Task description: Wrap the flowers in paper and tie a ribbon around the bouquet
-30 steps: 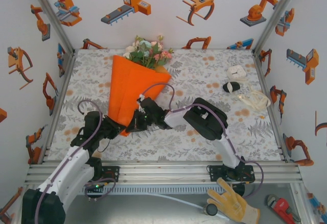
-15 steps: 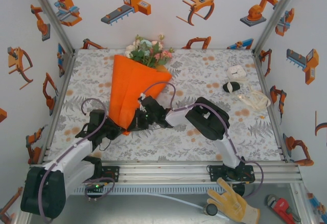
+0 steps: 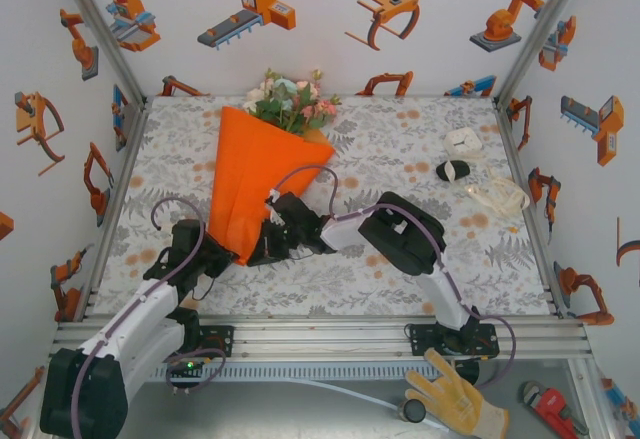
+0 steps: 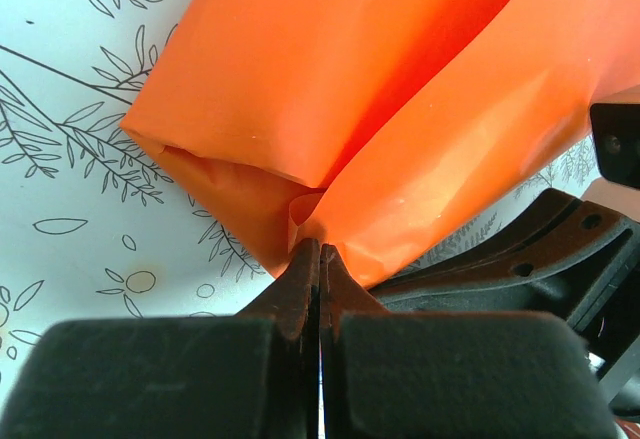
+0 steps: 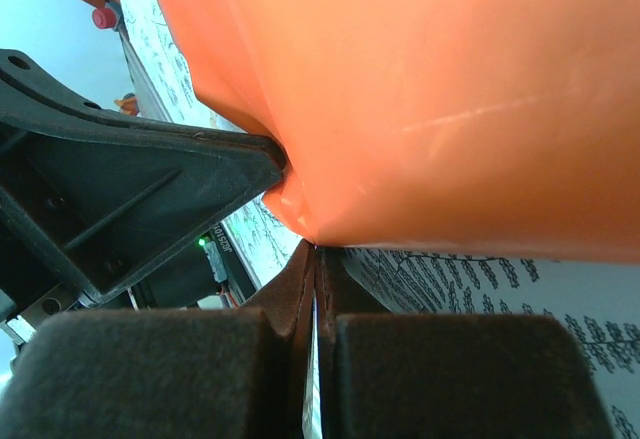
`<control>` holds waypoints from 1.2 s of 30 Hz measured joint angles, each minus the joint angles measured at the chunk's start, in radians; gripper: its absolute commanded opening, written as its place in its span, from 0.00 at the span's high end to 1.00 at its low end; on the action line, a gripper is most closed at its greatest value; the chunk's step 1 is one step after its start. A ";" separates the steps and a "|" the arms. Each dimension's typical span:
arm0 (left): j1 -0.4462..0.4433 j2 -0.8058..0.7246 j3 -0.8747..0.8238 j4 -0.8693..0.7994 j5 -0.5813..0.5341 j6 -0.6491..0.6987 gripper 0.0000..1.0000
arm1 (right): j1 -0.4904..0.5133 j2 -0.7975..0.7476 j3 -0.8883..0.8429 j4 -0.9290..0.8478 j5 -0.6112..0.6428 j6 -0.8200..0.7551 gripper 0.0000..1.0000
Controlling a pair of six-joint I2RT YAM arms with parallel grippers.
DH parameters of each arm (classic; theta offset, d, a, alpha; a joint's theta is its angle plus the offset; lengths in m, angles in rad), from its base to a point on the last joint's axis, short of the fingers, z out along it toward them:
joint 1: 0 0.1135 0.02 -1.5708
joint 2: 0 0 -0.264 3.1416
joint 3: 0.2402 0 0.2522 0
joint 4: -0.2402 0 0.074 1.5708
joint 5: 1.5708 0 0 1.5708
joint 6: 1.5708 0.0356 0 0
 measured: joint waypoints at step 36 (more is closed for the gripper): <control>0.001 -0.049 -0.005 -0.054 -0.012 0.000 1.00 | -0.447 0.057 -0.056 0.301 0.196 0.184 0.97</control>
